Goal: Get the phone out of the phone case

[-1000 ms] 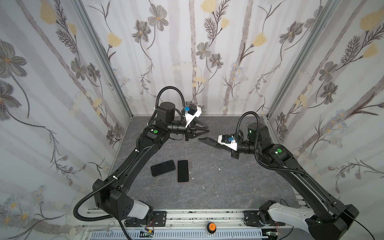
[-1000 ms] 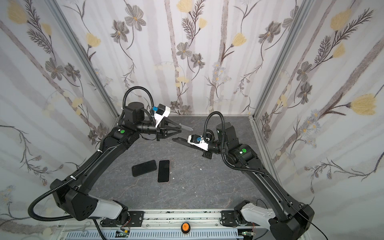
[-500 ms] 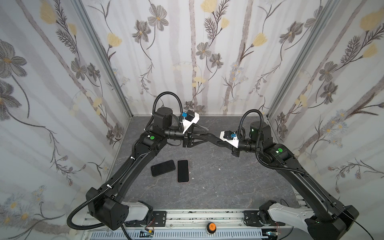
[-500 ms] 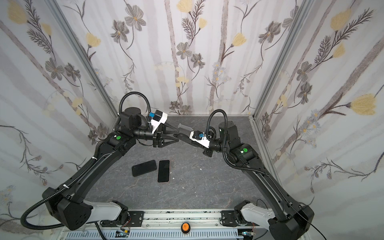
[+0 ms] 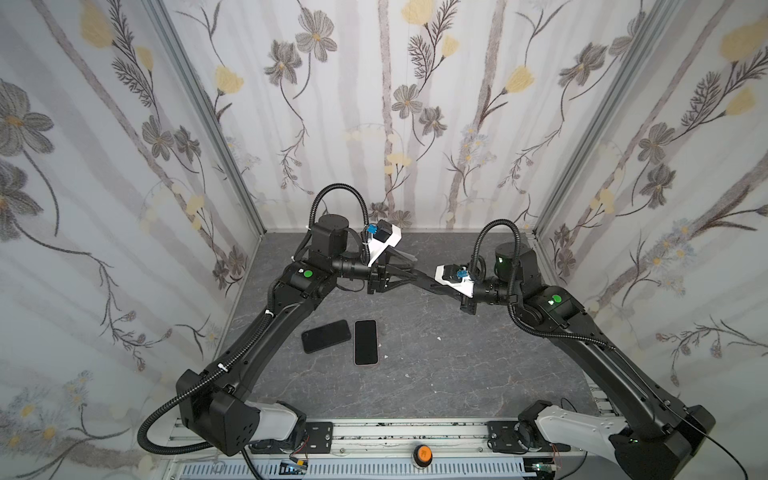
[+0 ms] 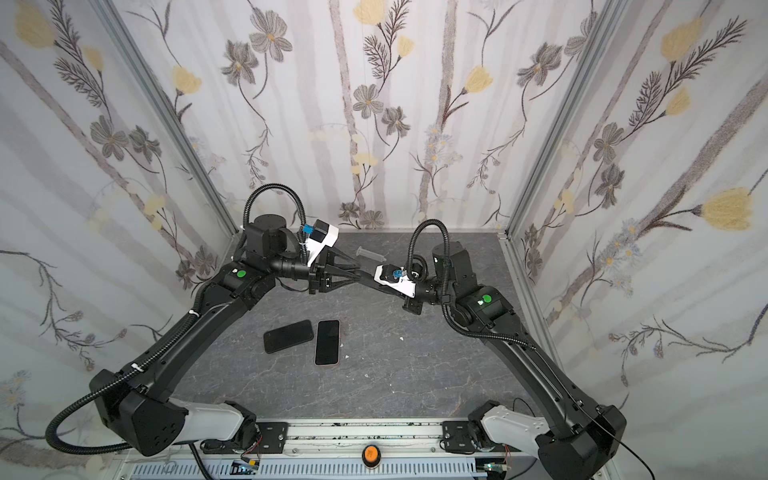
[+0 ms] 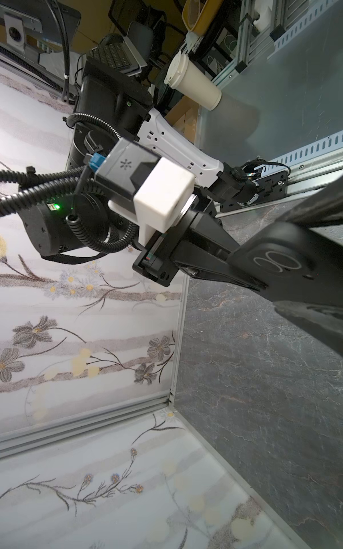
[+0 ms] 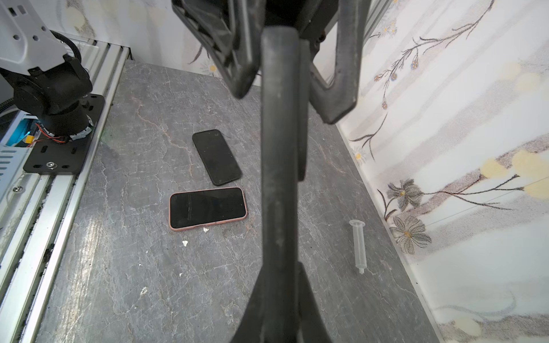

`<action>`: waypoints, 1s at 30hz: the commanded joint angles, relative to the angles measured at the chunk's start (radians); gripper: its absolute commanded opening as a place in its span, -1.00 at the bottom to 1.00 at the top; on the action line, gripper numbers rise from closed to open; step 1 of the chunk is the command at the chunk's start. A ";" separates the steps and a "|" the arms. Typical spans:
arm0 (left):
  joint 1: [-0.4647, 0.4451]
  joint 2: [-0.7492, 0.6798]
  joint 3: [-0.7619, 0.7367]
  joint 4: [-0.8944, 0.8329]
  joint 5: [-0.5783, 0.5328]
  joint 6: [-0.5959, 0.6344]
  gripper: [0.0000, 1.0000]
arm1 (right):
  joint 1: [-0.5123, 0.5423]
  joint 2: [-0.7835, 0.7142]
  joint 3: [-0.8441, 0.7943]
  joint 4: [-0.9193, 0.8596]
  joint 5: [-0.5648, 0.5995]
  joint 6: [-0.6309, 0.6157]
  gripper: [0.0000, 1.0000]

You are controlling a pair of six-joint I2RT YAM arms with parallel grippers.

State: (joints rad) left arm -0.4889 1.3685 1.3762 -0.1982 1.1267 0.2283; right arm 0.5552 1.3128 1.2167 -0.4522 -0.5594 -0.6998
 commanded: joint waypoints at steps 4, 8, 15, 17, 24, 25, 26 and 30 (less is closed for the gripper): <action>0.001 0.008 0.020 0.013 0.018 -0.004 -0.39 | 0.018 0.002 0.006 0.034 0.002 -0.060 -1.00; 0.000 0.012 0.024 0.013 0.017 -0.007 -0.57 | 0.031 0.001 -0.001 0.041 0.013 -0.075 -1.00; 0.003 0.014 0.030 0.011 0.017 -0.012 -0.58 | 0.048 -0.025 -0.040 0.077 0.050 -0.112 -1.00; 0.004 0.014 0.037 0.011 0.011 -0.013 -0.44 | 0.048 -0.032 -0.051 0.091 0.054 -0.114 -1.00; 0.015 0.004 0.071 0.011 -0.066 -0.003 -0.02 | 0.032 -0.041 -0.079 0.132 0.046 -0.037 -1.00; 0.015 -0.005 0.072 0.013 -0.084 0.006 -0.02 | 0.023 -0.041 -0.079 0.140 0.043 -0.012 -1.00; 0.015 -0.018 0.070 0.017 -0.105 0.016 -0.02 | 0.011 -0.044 -0.082 0.151 0.027 0.020 -1.00; 0.014 -0.080 0.032 0.060 -0.206 0.040 -0.03 | -0.031 -0.081 -0.144 0.306 -0.045 0.203 -1.00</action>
State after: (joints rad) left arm -0.4759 1.3224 1.4269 -0.2024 1.0080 0.2386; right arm 0.5404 1.2541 1.1015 -0.3405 -0.5129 -0.6506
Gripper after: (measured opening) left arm 0.486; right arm 0.105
